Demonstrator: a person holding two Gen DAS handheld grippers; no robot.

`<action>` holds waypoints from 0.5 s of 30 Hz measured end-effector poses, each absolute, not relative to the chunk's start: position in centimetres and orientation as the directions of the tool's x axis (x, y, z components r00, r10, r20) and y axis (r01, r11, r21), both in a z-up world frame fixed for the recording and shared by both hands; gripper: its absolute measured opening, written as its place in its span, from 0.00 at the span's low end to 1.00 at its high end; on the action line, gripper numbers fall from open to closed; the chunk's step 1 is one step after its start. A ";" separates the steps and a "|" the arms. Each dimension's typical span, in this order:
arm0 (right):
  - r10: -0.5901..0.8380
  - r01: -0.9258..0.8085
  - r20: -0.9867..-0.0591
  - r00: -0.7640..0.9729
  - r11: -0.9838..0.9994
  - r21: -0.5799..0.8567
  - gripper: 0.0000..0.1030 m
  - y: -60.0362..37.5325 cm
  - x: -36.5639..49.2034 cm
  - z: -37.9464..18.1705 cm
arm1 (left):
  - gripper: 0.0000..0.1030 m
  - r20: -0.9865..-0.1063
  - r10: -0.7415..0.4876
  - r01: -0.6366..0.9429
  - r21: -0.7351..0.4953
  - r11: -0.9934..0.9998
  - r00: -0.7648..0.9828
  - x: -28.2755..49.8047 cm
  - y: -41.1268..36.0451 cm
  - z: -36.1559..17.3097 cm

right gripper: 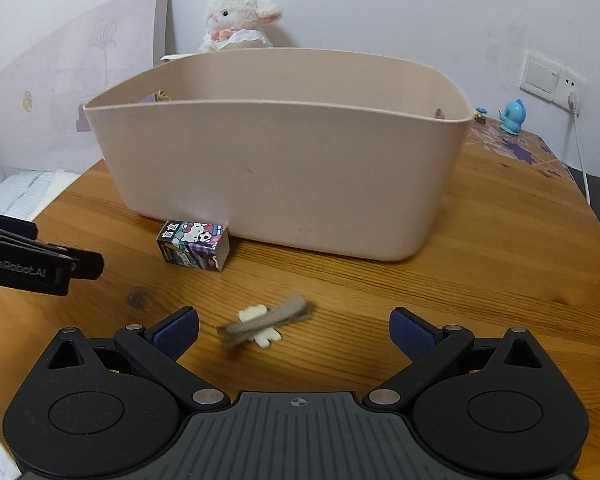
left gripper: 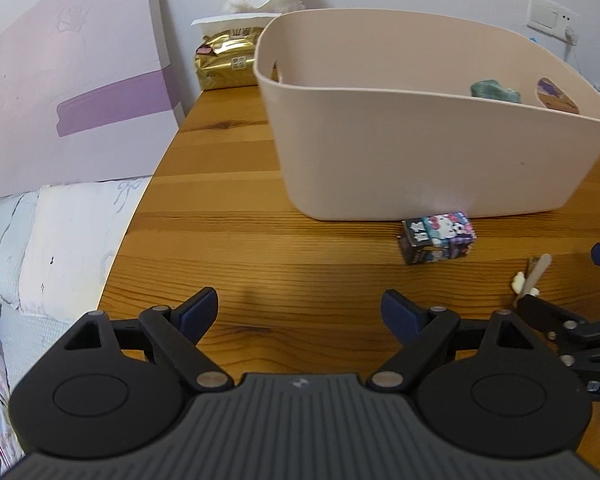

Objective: Organize objects
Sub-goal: 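Grasp the small Hello Kitty box with the left tool while the right tool grasps the wooden clothespin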

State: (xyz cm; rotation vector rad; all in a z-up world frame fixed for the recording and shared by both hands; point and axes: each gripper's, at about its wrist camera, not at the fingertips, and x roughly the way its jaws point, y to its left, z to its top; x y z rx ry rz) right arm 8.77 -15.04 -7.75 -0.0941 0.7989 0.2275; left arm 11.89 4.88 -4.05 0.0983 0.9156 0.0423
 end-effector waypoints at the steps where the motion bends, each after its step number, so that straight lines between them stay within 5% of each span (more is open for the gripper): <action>1: 0.154 -0.235 -0.723 0.674 0.972 -0.012 1.00 -14.8 9.2 -8.1 | 0.87 -0.791 0.076 0.003 0.098 0.995 0.607 12.0 5.0 -4.2; 15: 0.092 -0.186 -0.742 0.664 0.982 -0.044 0.94 -18.0 9.6 -9.5 | 0.87 -0.794 -0.059 0.083 -0.011 0.997 0.605 13.3 3.0 -5.0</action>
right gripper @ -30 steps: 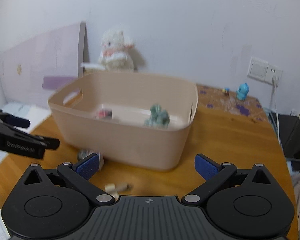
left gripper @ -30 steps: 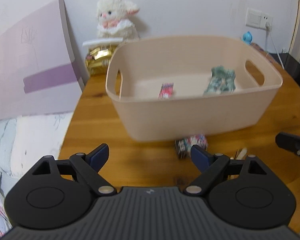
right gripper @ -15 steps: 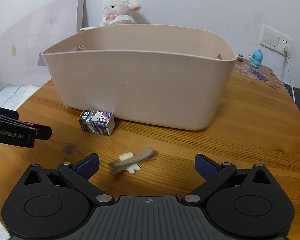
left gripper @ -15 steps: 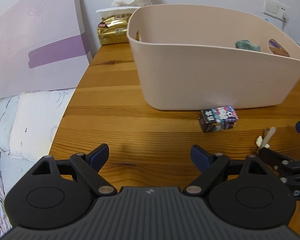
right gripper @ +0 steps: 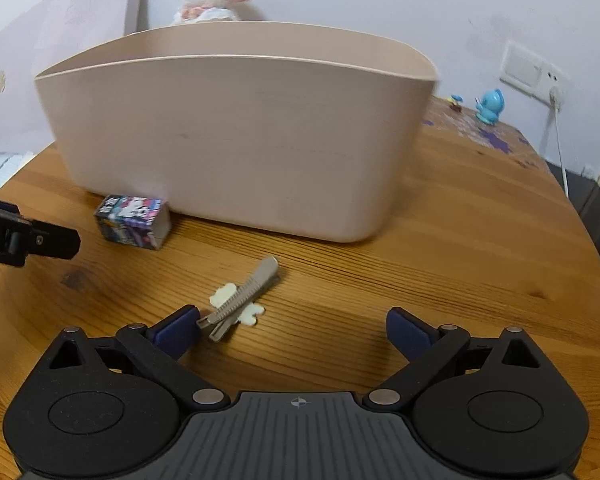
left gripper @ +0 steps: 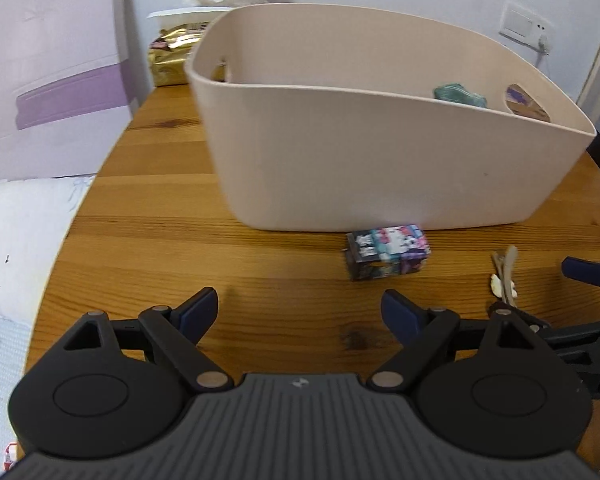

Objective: Organize objects
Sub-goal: 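Grasp the small Hello Kitty box with the left tool while the right tool grasps the wooden clothespin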

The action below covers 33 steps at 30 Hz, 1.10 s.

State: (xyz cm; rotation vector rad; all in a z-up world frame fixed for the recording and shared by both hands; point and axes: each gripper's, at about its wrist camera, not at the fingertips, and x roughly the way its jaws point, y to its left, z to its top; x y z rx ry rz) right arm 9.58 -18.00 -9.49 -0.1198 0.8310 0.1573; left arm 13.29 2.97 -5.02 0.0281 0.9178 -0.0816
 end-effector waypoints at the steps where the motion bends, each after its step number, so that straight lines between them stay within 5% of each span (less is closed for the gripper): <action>1: 0.088 -0.181 -0.741 0.665 0.982 -0.047 0.94 -18.3 9.6 -9.5 | 0.87 -0.794 -0.061 0.087 -0.011 0.996 0.605 13.4 2.6 -5.1; 14: 0.145 -0.247 -0.710 0.689 0.968 -0.041 0.77 -17.5 11.3 -9.8 | 0.87 -0.781 -0.105 0.074 -0.076 0.994 0.616 15.3 0.0 -6.1; 17: 0.171 -0.251 -0.703 0.691 0.968 -0.011 0.61 -17.5 11.6 -9.7 | 0.84 -0.782 -0.097 0.054 -0.080 0.995 0.616 15.9 -0.3 -6.6; 21: 0.178 -0.251 -0.697 0.695 0.968 -0.003 0.20 -17.7 11.9 -9.5 | 0.67 -0.778 -0.043 0.038 -0.025 0.999 0.626 16.1 -0.8 -7.0; 23: 0.182 -0.255 -0.697 0.694 0.967 0.000 0.16 -17.9 12.0 -9.5 | 0.50 -0.771 -0.024 0.049 0.009 0.999 0.636 16.0 -1.0 -7.0; 33: 0.217 -0.271 -0.713 0.667 0.962 0.039 0.08 -18.6 11.5 -9.0 | 0.50 -0.773 -0.027 0.070 0.022 0.997 0.634 15.0 -0.6 -6.5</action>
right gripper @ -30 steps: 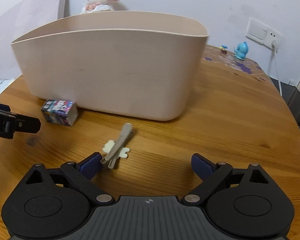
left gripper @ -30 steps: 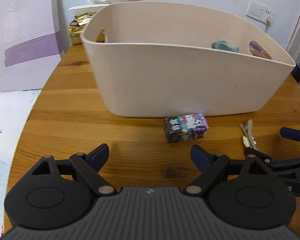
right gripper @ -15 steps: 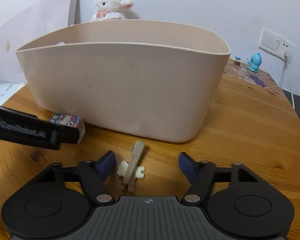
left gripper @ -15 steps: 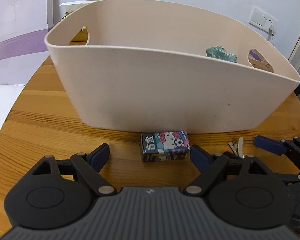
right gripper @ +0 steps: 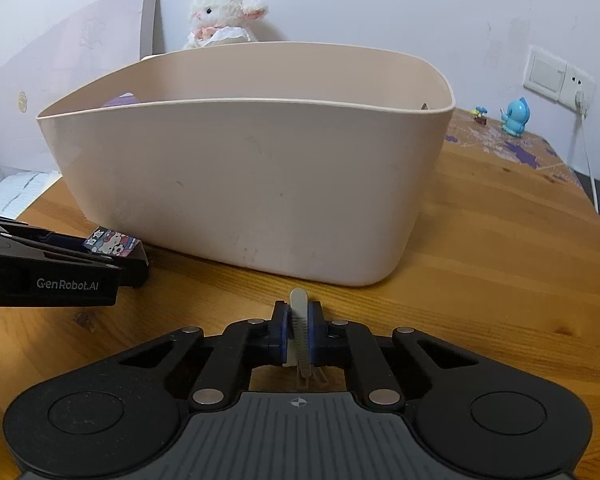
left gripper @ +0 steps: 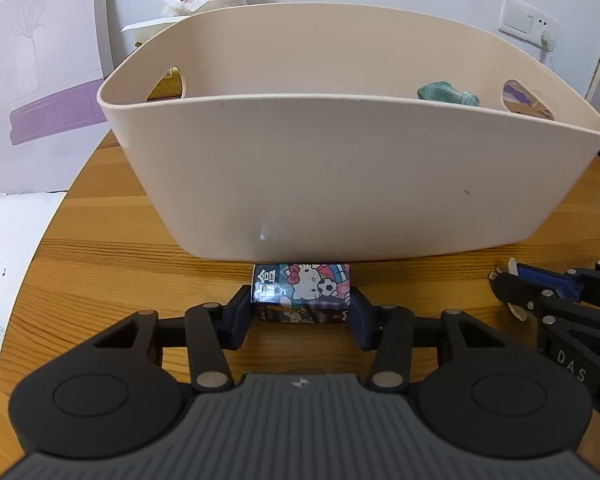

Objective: Organize objects
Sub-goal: 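Grasp the small Hello Kitty box with the left tool while the right tool grasps the wooden clothespin, then lower the Hello Kitty box into the basket with the left tool while the right tool drops the clothespin in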

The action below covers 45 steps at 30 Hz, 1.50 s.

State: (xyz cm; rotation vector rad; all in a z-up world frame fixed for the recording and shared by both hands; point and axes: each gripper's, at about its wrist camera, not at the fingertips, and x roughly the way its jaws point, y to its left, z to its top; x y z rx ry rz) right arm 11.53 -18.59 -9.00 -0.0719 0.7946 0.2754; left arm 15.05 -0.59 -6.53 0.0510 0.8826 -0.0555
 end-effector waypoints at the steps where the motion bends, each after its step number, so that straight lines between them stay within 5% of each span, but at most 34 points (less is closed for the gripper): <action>1: 0.221 -0.275 -0.710 0.668 0.961 0.040 0.08 -18.7 11.3 -8.8 | 0.50 -0.771 -0.031 0.073 0.021 0.997 0.636 14.9 -0.6 -6.3; 28: 0.311 -0.349 -0.439 0.843 0.937 -0.006 0.08 -22.1 10.4 7.2 | 0.50 -0.644 -0.030 0.131 0.110 0.985 0.765 13.5 -0.6 6.4; 45: 0.321 -0.349 -0.655 0.684 0.932 0.092 0.08 -18.3 21.4 2.9 | 0.50 -0.840 0.041 0.099 0.112 0.989 0.541 25.5 -1.4 1.8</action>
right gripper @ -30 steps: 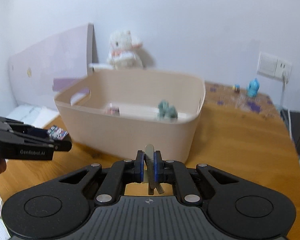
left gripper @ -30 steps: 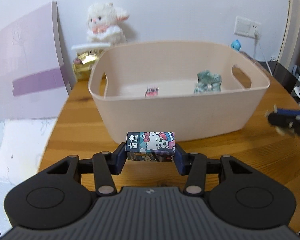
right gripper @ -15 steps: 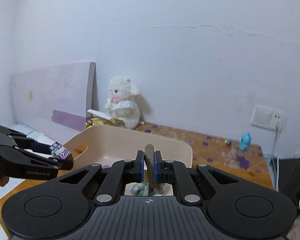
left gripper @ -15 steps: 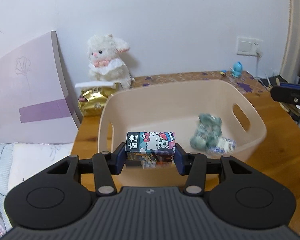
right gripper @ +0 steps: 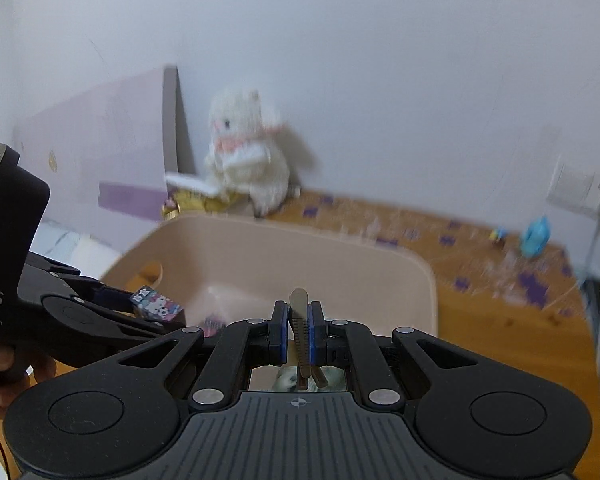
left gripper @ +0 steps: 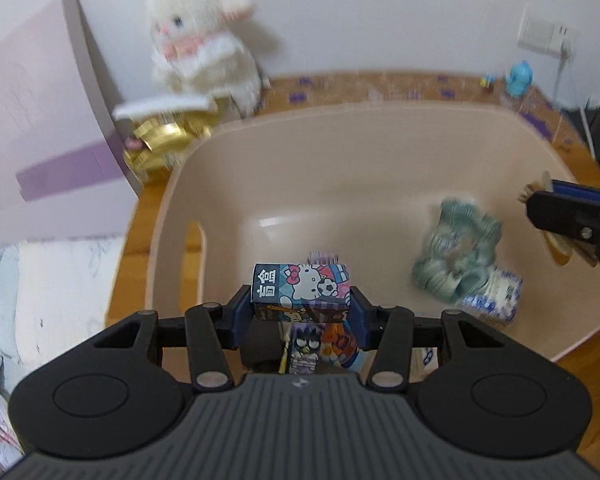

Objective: Organize objects
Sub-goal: 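Lower the Hello Kitty box into the basket with the left tool while the right tool drops the clothespin in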

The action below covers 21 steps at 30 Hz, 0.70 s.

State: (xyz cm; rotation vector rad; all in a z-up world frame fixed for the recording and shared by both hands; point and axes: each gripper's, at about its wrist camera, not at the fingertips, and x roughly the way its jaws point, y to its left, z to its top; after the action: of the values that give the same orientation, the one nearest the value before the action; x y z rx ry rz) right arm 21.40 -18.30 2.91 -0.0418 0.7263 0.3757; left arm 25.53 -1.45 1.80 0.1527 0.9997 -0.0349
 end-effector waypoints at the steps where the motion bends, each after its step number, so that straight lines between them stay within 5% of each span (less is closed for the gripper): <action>1: 0.314 -0.346 -0.669 0.674 0.934 0.090 0.08 -18.1 21.8 2.3 | 0.50 -0.851 0.033 0.095 0.098 0.991 0.524 25.9 -1.3 1.4; 13: 0.239 -0.309 -0.761 0.603 0.950 0.054 0.12 -17.1 24.2 -2.1 | 0.53 -0.896 0.046 0.107 0.103 0.989 0.441 27.8 -1.3 -1.4; 14: 0.236 -0.307 -0.757 0.609 0.950 0.049 0.16 -17.1 24.0 -2.1 | 0.60 -0.895 0.051 0.105 0.108 0.989 0.443 27.8 -1.3 -1.4; 18: 0.247 -0.294 -0.738 0.628 0.953 0.068 0.58 -17.5 23.5 -1.4 | 0.69 -0.892 0.042 0.097 0.095 0.991 0.450 27.7 -0.9 -1.4; 21: 0.241 -0.299 -0.720 0.650 0.953 0.049 0.65 -17.6 22.5 -0.4 | 0.72 -0.884 0.029 0.097 0.084 0.992 0.467 27.1 -0.9 -0.9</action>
State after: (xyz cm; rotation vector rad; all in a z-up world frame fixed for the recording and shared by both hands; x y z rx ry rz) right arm 22.54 -17.58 -0.36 -0.0760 0.8065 0.3070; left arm 27.11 -0.93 -0.89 0.1286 1.0846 -0.0423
